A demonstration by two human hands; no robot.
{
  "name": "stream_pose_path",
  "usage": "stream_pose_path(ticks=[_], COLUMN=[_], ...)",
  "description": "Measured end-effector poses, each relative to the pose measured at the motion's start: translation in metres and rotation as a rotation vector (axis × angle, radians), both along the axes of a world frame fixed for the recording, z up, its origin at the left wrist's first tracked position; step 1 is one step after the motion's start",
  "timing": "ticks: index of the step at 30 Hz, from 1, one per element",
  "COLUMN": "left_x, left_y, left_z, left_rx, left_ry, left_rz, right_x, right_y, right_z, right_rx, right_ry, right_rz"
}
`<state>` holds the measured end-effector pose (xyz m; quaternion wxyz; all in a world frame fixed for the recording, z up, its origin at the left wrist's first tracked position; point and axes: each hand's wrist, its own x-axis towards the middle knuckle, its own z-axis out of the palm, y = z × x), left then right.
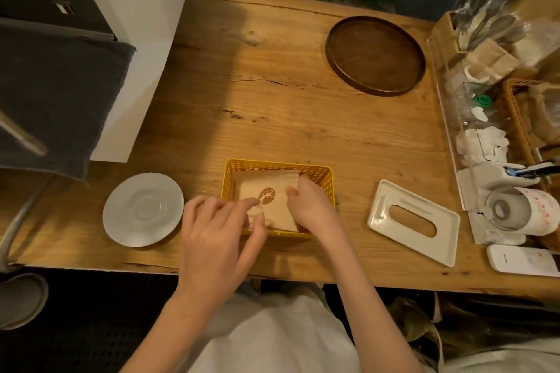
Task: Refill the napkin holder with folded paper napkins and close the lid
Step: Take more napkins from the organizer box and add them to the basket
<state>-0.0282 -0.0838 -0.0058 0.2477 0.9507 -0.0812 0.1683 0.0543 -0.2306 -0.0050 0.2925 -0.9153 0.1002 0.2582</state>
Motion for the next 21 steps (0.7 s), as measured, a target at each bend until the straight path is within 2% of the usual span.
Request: stream_pose_path(ticks=[4,10,15,21], left_x=[0.007,0.014,0.016,0.019], left_y=[0.0,-0.006,-0.012,-0.018], left_z=[-0.006,-0.011,-0.006,-0.002], left_rx=[0.023,0.232,0.355,0.389], left_ry=[0.019,0.277,0.314,0.401], left_rz=[-0.059,-0.173,-0.172,-0.12], right_x=[0.0,0.001,0.003,0.005], right_y=[0.005,0.007,0.008,0.008], right_z=[-0.002,-0.003,-0.003,-0.007], right_rx=[-0.018,-0.014,-0.018,-0.055], right_ry=[0.02,0.06,0.091,0.107], right_rz=[0.0,-0.008,0.001,0.039])
